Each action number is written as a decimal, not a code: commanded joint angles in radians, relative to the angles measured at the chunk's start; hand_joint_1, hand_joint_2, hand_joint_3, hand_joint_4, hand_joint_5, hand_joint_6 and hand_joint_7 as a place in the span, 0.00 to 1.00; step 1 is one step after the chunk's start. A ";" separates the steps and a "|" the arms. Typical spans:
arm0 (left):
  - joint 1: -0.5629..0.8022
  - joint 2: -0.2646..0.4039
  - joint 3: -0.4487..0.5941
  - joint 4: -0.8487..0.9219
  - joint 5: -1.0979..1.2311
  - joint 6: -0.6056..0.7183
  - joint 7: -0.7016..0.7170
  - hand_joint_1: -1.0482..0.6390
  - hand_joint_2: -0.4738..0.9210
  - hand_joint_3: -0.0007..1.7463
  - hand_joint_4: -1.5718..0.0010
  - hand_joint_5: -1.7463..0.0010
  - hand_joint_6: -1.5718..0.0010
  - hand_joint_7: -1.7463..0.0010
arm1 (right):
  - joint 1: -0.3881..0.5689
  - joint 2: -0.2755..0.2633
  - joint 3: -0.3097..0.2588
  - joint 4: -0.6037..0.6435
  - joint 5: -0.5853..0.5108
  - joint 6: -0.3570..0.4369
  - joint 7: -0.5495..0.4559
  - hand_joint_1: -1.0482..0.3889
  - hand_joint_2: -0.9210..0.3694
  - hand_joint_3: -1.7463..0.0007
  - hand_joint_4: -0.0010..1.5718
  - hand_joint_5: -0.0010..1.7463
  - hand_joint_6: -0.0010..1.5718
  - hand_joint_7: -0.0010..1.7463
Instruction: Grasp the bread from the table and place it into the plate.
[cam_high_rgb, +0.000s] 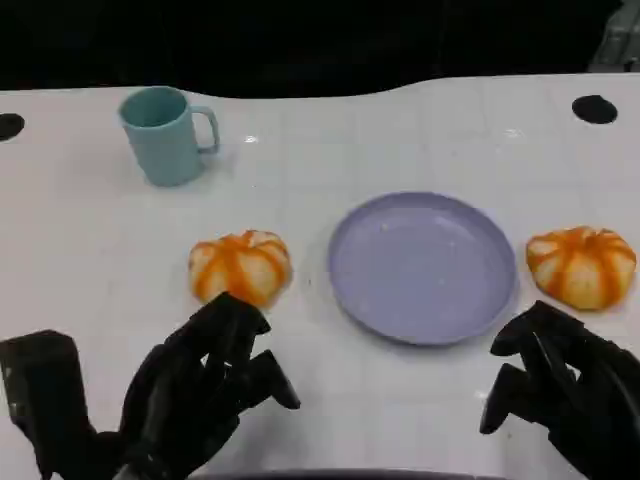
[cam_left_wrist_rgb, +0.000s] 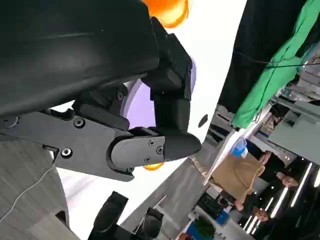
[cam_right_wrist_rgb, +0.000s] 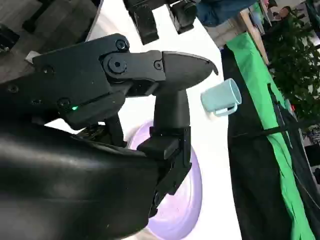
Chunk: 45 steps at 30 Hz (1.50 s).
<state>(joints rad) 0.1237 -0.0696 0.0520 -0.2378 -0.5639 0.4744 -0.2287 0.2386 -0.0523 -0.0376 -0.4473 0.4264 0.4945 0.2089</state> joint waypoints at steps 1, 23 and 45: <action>-0.004 0.011 0.007 0.001 0.002 -0.009 -0.001 0.28 1.00 0.26 0.49 0.00 0.64 0.00 | -0.005 -0.010 -0.009 -0.008 0.004 -0.005 -0.004 0.41 0.00 0.78 0.41 1.00 0.31 0.93; -0.002 0.016 -0.005 0.006 0.032 -0.045 -0.007 0.28 1.00 0.27 0.50 0.00 0.65 0.00 | -0.089 -0.002 -0.024 0.244 -0.042 -0.155 0.064 0.15 0.00 1.00 0.74 0.72 0.73 0.56; -0.226 0.460 -0.255 0.034 1.171 -0.566 0.135 0.33 0.95 0.00 0.99 0.63 0.77 0.99 | -0.030 0.011 -0.017 0.018 -0.007 0.005 -0.022 0.41 0.00 0.80 0.43 1.00 0.36 0.89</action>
<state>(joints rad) -0.0573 0.3294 -0.1913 -0.2049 0.5022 -0.0745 -0.1079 0.2026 -0.0337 -0.0510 -0.4068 0.4082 0.4874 0.1951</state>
